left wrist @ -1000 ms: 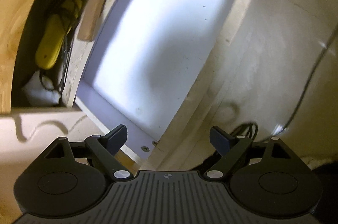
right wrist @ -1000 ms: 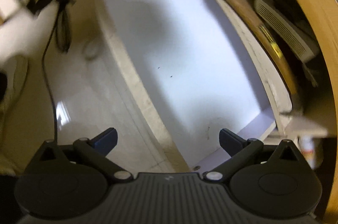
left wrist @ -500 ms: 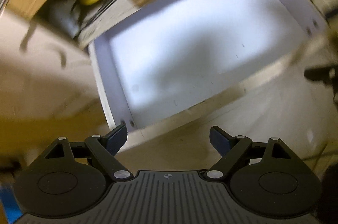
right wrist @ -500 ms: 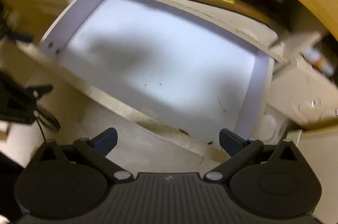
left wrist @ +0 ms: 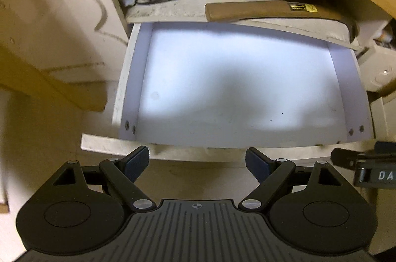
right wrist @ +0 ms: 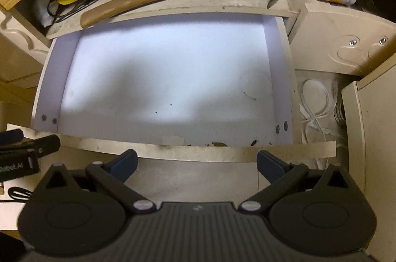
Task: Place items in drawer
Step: 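Open both grippers and back away from the opened drawer, then raise the left gripper to the tabletop toward the white egg-shaped figurine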
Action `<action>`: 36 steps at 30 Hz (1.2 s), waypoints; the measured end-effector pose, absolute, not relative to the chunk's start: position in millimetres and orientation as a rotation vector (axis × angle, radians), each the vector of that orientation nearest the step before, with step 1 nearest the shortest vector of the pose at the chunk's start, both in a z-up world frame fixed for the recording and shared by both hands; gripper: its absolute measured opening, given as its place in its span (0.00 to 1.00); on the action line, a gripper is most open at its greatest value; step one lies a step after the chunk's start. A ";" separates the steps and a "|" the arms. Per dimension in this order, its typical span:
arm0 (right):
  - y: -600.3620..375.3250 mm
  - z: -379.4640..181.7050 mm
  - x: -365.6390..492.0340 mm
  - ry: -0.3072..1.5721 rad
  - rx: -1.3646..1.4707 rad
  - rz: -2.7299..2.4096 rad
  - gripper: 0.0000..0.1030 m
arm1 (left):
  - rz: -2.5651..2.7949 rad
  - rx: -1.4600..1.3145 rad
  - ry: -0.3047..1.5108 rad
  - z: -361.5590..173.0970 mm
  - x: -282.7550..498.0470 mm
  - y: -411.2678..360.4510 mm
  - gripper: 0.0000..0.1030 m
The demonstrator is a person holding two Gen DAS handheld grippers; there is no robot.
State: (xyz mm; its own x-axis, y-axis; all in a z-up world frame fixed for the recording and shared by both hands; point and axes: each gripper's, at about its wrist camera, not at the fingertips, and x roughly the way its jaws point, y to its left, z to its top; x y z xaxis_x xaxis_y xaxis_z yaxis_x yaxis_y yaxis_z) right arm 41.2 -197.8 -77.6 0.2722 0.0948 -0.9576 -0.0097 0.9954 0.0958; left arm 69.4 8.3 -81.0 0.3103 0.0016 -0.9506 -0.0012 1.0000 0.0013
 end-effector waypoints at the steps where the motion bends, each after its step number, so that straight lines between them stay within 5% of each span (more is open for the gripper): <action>1: -199.0 -79.6 43.4 1.294 0.079 0.068 1.00 | 0.005 -0.002 1.254 -81.0 69.3 8.1 0.83; 19: -211.4 -90.6 67.9 1.231 0.102 0.055 1.00 | 0.008 0.002 1.142 -67.2 69.4 4.6 0.83; 36: -213.2 -19.8 60.9 0.775 0.071 0.067 1.00 | -0.007 0.065 0.712 -6.4 65.4 -6.9 0.83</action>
State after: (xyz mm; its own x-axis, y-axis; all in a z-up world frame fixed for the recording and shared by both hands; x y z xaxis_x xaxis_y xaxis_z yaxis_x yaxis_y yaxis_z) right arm 60.9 -213.2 -19.8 0.7122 0.0866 -0.6966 -0.0342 0.9955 0.0887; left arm 65.4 -6.9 -6.4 0.7569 0.0159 -0.6534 0.0282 0.9980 0.0569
